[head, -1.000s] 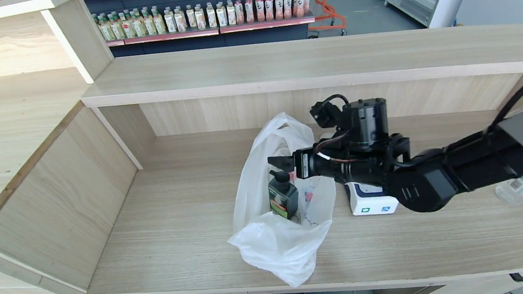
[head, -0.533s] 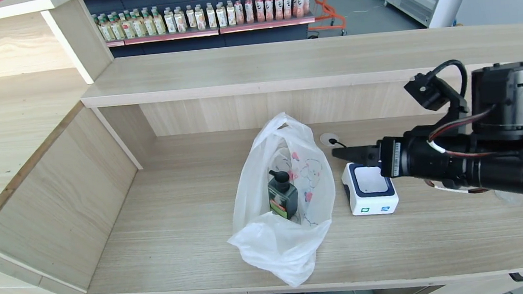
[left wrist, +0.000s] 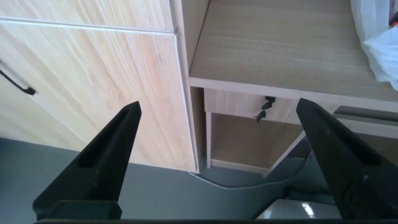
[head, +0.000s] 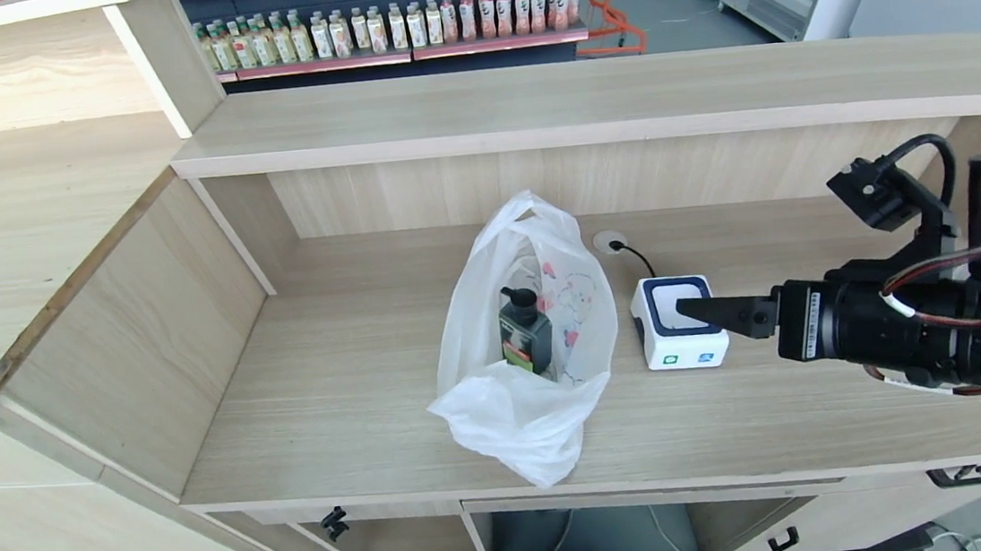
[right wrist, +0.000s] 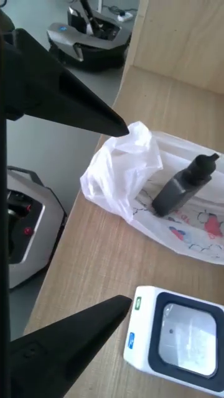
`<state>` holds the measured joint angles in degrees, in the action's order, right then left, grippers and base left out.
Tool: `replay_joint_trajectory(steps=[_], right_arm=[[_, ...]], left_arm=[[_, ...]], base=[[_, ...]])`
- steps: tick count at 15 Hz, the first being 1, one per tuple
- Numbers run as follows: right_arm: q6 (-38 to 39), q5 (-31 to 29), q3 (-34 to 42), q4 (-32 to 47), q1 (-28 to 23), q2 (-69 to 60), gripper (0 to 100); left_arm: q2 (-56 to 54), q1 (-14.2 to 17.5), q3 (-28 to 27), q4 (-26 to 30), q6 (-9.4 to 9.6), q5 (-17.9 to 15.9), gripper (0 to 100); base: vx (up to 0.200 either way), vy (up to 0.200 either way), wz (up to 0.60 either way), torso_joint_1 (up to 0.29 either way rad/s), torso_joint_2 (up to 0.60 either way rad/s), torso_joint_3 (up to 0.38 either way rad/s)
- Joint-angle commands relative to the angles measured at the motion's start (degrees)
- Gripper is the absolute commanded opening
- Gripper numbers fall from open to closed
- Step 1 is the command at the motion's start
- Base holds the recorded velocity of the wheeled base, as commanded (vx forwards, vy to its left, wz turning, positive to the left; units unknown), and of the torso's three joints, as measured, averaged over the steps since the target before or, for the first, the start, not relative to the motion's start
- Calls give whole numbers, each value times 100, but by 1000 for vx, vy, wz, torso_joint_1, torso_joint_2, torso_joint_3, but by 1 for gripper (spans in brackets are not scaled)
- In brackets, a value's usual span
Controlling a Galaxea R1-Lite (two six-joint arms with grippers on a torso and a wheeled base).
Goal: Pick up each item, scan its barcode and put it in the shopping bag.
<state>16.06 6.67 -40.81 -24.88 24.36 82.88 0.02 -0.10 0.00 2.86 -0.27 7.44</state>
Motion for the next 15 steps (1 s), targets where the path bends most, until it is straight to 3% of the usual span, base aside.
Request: replay_joint_trajectory(steps=[1, 3, 6, 15], right_arm=[[-6, 1, 3, -8, -10, -18, 100], [-6, -43, 3, -8, -45, 26, 100], [-32, -799, -6, -8, -151, 211, 100], [-76, -860, -32, 1, -485, 132, 100]], left_arm=[[6, 1, 0, -5, -17, 3, 100], [6, 1, 0, 4, 9, -5, 100], [6, 1, 0, 4, 27, -5, 100], [6, 1, 0, 4, 88, -14, 100]], base=[[0, 0, 0, 0, 0, 0], [0, -200, 0, -5, 0, 5], [0, -200, 0, 5, 6, 2], [0, -200, 0, 3, 3, 3]])
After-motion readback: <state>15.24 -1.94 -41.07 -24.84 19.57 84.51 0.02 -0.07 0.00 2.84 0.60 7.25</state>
